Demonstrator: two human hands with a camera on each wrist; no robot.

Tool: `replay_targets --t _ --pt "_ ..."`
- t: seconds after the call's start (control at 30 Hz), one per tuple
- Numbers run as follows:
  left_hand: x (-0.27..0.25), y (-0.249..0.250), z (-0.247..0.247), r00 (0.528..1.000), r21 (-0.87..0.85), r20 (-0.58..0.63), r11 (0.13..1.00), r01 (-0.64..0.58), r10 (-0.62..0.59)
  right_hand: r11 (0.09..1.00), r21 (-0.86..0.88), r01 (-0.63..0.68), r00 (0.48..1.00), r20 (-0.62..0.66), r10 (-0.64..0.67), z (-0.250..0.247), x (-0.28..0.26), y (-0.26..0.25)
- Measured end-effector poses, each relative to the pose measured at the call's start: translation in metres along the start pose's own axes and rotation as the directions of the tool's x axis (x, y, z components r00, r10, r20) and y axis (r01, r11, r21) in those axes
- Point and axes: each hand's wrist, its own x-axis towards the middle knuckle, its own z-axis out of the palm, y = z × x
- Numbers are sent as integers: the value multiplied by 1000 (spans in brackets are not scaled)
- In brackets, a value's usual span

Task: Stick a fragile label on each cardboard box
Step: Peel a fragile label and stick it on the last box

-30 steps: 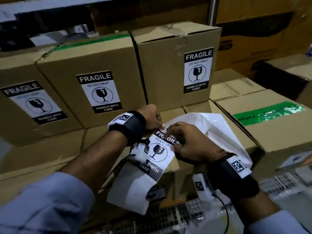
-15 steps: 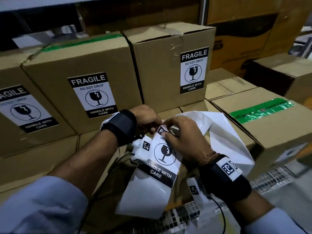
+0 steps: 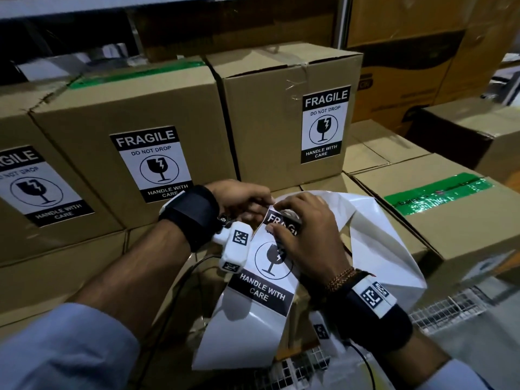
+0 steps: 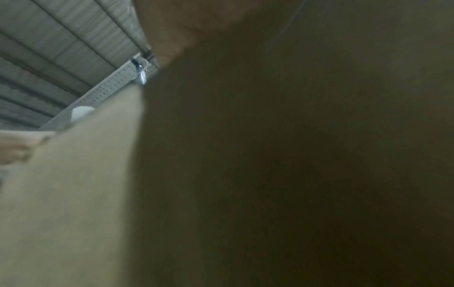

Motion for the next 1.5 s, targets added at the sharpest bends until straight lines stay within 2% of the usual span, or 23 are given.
replay_targets --t 0.3,0.5,0.63,0.8,0.93,1.2,1.37,1.5 --pt "-7 5 3 1000 -52 -21 999 6 -7 999 43 18 999 -32 -17 -3 1 -5" --pt "-9 6 5 989 60 -140 997 -44 52 996 84 -4 997 -74 10 -5 4 -7" --pt "-11 8 7 967 202 -227 977 -68 115 998 43 -55 998 -33 56 -6 7 -10" --pt "-17 11 9 959 363 -232 929 -71 164 1000 8 0 1000 -21 0 -6 5 -9" --pt "-15 7 3 951 394 -254 917 -66 178 997 -11 75 997 -9 -75 -11 3 -10" --pt "-14 11 0 922 606 -303 795 -9 241 960 -79 270 959 104 -262 -29 2 -13" --pt "-11 16 7 910 754 -300 656 43 285 922 -134 362 930 112 -349 -40 -3 -16" --pt "-9 18 9 902 792 -306 608 63 304 901 -201 384 923 119 -367 -46 -5 -12"
